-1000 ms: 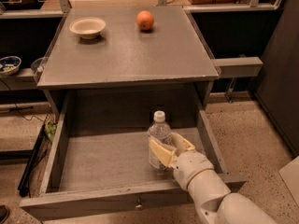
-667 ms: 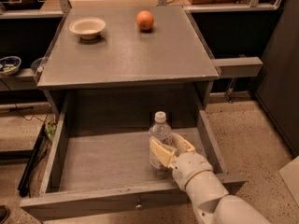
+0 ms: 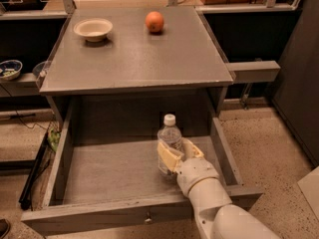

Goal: Place blue plastic bottle into top drawer

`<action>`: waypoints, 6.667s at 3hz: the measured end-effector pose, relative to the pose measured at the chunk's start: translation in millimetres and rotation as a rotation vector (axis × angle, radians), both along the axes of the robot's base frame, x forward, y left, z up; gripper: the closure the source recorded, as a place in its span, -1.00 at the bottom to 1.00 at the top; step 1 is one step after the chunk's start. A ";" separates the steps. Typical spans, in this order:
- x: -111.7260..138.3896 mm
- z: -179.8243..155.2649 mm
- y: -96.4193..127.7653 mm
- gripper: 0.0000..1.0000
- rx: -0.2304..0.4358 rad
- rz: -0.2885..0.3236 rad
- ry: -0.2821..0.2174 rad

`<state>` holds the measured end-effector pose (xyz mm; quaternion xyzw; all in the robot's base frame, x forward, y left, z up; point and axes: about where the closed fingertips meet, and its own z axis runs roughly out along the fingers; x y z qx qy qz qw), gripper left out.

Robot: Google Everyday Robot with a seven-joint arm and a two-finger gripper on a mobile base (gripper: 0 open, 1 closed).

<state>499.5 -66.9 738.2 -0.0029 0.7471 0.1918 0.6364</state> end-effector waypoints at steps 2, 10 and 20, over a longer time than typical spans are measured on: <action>-1.6 -1.1 -0.6 1.00 0.002 -0.016 0.002; 3.3 0.1 -18.3 1.00 0.026 -0.086 0.010; 40.0 20.7 -52.4 1.00 -0.051 -0.244 -0.095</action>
Offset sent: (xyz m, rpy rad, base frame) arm -0.0046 -0.0029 -0.0031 0.0039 0.0038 -0.0427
